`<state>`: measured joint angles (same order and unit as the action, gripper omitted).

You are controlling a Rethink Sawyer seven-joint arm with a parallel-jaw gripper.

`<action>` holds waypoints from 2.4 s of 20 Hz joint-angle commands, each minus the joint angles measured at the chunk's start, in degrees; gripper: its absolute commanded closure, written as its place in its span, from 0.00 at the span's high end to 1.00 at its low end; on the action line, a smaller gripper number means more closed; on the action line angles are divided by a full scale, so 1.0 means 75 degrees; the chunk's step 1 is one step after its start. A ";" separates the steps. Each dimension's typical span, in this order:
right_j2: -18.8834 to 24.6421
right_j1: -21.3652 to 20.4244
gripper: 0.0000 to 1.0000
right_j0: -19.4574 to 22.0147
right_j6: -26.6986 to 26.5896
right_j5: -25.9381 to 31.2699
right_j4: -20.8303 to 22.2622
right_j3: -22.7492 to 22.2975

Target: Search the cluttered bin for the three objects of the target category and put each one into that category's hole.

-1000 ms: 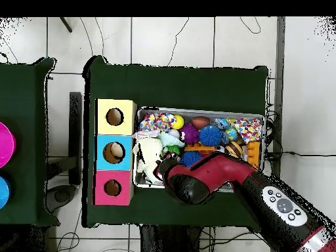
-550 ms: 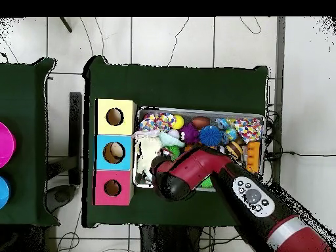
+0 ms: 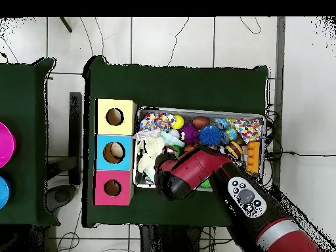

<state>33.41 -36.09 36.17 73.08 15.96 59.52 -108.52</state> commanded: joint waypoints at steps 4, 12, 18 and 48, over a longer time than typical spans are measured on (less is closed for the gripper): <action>-0.1033 0.0016 0.00 -0.0079 0.1555 -0.0419 -0.0240 0.0883; -0.1188 0.0037 0.00 -0.0186 0.1354 -0.0375 -0.0458 0.0887; -0.1249 0.0048 1.00 -0.0220 0.1242 -0.0361 -0.0601 0.0883; -0.0226 -0.0352 1.00 0.1240 0.0887 0.0929 -0.2743 0.0788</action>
<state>33.06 -37.51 50.40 73.08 15.62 41.70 -107.83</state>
